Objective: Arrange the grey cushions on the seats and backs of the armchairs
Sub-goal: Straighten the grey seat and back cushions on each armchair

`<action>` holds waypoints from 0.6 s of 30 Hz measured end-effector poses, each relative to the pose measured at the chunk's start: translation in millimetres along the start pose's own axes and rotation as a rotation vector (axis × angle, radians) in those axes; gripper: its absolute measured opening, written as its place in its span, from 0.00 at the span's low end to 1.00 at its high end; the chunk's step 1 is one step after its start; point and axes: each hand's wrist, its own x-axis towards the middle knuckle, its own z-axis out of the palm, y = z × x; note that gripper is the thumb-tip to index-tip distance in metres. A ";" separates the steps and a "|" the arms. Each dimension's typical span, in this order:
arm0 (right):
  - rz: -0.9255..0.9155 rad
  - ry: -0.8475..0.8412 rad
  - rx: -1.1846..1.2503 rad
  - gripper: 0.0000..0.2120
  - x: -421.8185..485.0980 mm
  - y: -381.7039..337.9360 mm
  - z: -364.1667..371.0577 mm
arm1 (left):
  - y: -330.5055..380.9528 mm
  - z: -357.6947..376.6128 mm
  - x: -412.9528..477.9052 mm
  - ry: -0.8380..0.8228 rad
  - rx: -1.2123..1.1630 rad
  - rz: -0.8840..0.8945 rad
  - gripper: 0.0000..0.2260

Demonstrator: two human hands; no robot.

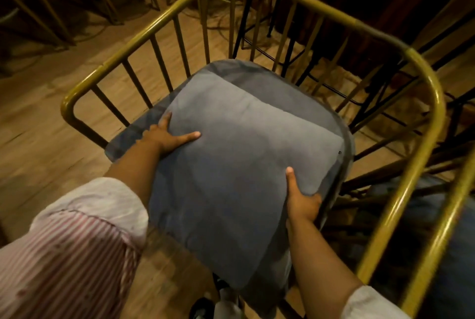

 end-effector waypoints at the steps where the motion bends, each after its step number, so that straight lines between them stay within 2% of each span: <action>1: 0.002 0.002 0.006 0.46 0.2 -0.3 0.9 | -0.8 2.0 0.2 0.006 0.022 0.004 0.57; 10: 0.075 0.072 0.041 0.46 -8.1 3.7 10.9 | 7.3 -10.0 5.6 -0.020 0.094 0.097 0.61; 13: 0.089 0.004 -0.028 0.47 3.3 5.5 9.2 | 6.9 -1.7 4.3 0.021 0.182 0.115 0.55; 15: 0.085 -0.020 -0.084 0.49 9.0 5.1 7.6 | 11.7 7.3 -4.3 0.035 0.265 0.131 0.46; 18: 0.071 -0.087 -0.222 0.48 4.6 -3.3 3.1 | 20.4 18.8 -31.5 -0.012 0.339 0.137 0.37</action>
